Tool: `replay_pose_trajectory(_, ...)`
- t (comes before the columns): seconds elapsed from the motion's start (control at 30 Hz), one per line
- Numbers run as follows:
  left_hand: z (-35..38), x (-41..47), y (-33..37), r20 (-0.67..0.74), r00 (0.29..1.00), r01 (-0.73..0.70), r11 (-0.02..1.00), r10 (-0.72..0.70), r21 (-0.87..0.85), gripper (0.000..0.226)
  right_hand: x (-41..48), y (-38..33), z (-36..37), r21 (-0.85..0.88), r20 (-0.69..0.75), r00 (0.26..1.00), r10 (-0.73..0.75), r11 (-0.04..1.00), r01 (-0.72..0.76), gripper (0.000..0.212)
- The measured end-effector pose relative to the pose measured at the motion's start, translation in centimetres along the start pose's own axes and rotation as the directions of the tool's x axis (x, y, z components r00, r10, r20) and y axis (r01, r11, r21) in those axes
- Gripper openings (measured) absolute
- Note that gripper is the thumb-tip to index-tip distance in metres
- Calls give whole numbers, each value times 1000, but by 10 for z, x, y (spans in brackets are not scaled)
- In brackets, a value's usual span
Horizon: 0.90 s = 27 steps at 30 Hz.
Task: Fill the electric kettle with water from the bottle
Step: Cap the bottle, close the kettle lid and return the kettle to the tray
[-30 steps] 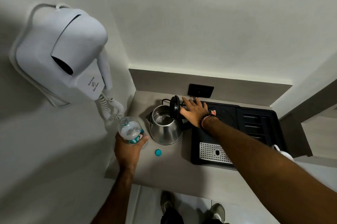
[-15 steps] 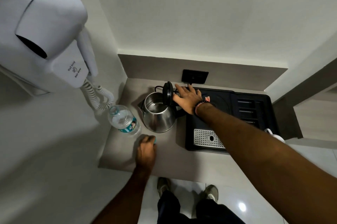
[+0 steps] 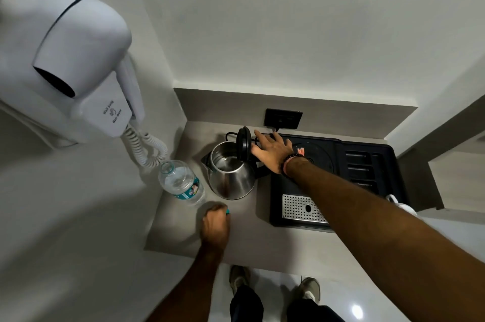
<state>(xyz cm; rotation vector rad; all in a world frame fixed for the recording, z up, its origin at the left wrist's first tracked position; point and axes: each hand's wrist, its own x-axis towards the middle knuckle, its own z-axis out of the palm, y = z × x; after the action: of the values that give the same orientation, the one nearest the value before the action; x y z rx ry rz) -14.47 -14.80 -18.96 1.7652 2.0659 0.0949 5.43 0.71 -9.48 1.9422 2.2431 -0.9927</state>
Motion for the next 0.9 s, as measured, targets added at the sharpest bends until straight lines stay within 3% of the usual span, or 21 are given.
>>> replay_pose_trajectory(0.07,-11,-9,8,-106,994,-3,999,-1,-43,35,1,1,0,-10,14,1000,0,1000,1,97)
replay_pose_trajectory(0.13,-31,-20,15,-320,946,-109,984,59,-139,27,2,2,0,-11,19,1000,2,1000,-2,94)
replay_pose_trajectory(0.27,-90,-35,18,-756,643,-345,927,122,-144,22,2,2,0,-4,24,1000,7,1000,-7,99)
replay_pose_trajectory(0.37,-145,-33,7,-906,421,-318,942,42,-104,22,1,0,-1,-2,22,1000,10,1000,-10,102)
replay_pose_trajectory(0.43,-169,-28,-2,-938,347,-258,963,15,-80,24,-1,-1,-2,3,20,1000,10,1000,-10,102)
replay_pose_trajectory(0.5,-177,-25,-8,-927,375,-222,970,-12,-102,25,-2,-2,-2,10,17,1000,10,1000,-11,101)
replay_pose_trajectory(0.63,-172,-21,-16,-854,520,-238,959,-5,-151,22,-2,-2,-4,-18,27,1000,12,1000,-11,97)
replay_pose_trajectory(0.9,-178,-13,-14,-782,622,-244,935,-53,-257,17,-3,-1,-2,14,25,1000,7,1000,-8,103)
